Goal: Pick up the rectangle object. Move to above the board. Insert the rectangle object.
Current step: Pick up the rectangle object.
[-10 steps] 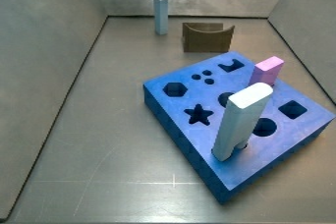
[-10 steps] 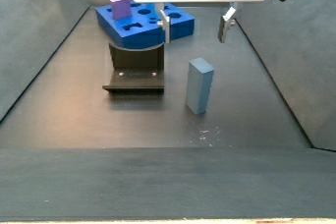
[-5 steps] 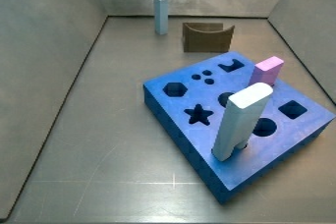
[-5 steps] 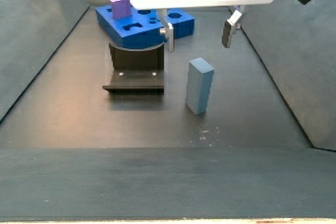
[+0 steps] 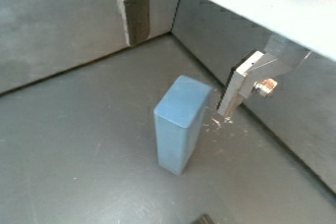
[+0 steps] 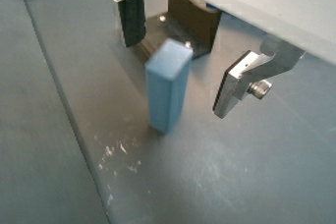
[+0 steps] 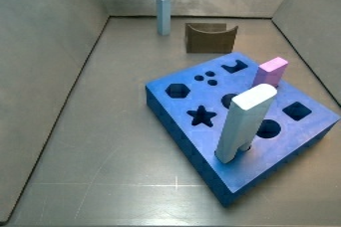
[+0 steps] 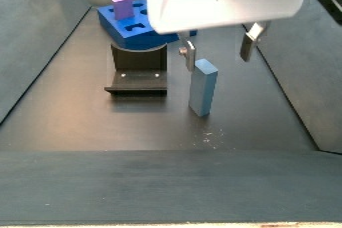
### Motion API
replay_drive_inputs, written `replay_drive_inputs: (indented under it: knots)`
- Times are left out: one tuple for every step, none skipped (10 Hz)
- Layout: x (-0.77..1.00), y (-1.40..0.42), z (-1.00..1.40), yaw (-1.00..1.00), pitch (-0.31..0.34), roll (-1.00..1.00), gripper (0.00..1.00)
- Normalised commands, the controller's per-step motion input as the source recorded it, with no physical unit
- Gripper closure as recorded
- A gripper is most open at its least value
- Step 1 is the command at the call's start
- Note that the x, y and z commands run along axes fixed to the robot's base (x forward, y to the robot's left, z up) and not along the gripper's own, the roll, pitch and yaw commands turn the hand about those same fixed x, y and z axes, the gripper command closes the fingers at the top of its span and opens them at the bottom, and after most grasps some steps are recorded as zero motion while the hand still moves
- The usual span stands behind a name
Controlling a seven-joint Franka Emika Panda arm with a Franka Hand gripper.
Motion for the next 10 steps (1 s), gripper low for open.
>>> replay_drive_inputs:
  knots:
    - [-0.01, 0.0, 0.0, 0.0, -0.046, 0.0, 0.0]
    - [0.0, 0.0, 0.0, 0.0, 0.0, -0.02, 0.0]
    - [0.0, 0.0, 0.0, 0.0, 0.0, -0.04, 0.0]
    - [0.02, 0.0, 0.0, 0.0, 0.0, -0.02, 0.0]
    - [0.13, -0.05, -0.05, -0.05, -0.126, -0.02, 0.0]
    - [0.2, -0.03, -0.11, 0.0, 0.0, 0.0, 0.0]
    - [0.4, -0.03, -0.19, -0.02, 0.0, -0.02, 0.0]
    - [0.42, 0.0, -0.23, -0.09, 0.037, -0.12, 0.0]
    - [0.42, 0.0, -0.26, -0.09, 0.234, -0.15, 0.0]
    - [0.06, 0.0, 0.0, -0.02, 0.049, -0.05, 0.0]
